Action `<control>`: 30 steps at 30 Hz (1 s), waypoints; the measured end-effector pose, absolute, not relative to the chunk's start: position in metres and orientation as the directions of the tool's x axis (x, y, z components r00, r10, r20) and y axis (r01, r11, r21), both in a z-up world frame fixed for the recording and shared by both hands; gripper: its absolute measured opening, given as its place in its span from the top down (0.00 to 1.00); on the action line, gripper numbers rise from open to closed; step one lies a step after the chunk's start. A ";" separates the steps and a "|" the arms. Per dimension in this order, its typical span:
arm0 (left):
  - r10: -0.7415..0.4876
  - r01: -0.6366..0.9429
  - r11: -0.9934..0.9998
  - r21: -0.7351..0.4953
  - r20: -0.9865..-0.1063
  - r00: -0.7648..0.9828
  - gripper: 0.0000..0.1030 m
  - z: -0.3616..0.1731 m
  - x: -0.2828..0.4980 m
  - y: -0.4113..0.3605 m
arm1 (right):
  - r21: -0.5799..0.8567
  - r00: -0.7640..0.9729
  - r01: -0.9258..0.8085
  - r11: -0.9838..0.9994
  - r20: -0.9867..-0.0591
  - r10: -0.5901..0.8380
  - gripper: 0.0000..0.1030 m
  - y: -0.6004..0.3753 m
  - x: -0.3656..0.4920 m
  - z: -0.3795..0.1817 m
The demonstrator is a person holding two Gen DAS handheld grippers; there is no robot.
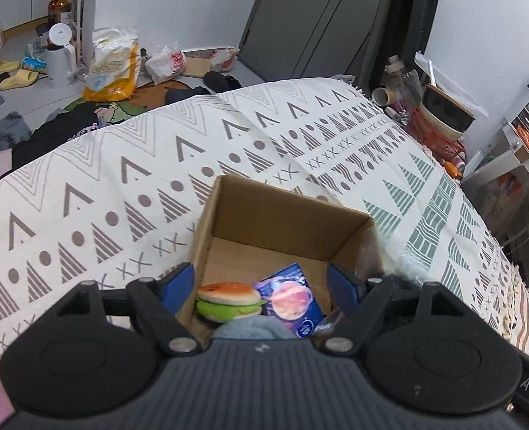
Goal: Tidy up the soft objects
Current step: 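Carry the packet and bead bag over the box and open both grippers, then move both grippers back to the denim heart and white bag ball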
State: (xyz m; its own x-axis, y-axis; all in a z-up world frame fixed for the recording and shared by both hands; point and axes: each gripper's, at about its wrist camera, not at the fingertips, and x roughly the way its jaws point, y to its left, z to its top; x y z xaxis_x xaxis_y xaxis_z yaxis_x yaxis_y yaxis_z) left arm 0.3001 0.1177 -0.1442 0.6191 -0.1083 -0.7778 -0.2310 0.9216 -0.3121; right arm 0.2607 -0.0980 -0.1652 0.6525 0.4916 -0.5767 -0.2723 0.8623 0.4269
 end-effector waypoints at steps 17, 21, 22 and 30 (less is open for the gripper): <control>-0.060 -0.234 0.937 -0.260 -0.777 0.626 0.22 -0.124 0.277 0.113 | 0.421 0.682 -0.141 0.896 -0.615 0.396 0.45 -0.136 0.255 -0.154; -0.045 -0.225 0.944 -0.239 -0.773 0.633 0.21 -0.119 0.274 0.102 | 0.446 0.691 -0.120 0.887 -0.603 0.397 0.42 -0.155 0.255 -0.146; -0.042 -0.225 0.946 -0.236 -0.772 0.634 0.20 -0.117 0.274 0.099 | 0.456 0.692 -0.111 0.883 -0.602 0.398 0.41 -0.160 0.254 -0.146; -0.060 -0.180 0.957 -0.230 -0.757 0.651 0.20 -0.105 0.273 0.067 | 0.499 0.672 -0.028 0.866 -0.632 0.386 0.41 -0.187 0.256 -0.154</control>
State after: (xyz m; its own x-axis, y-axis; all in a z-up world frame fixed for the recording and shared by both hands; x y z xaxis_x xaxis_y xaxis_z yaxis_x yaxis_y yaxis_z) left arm 0.2728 0.0668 -0.1046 0.6506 -0.0595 -0.7571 -0.1796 0.9566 -0.2296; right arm 0.2565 -0.1875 -0.1536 0.6721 0.3858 -0.6320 -0.0276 0.8660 0.4993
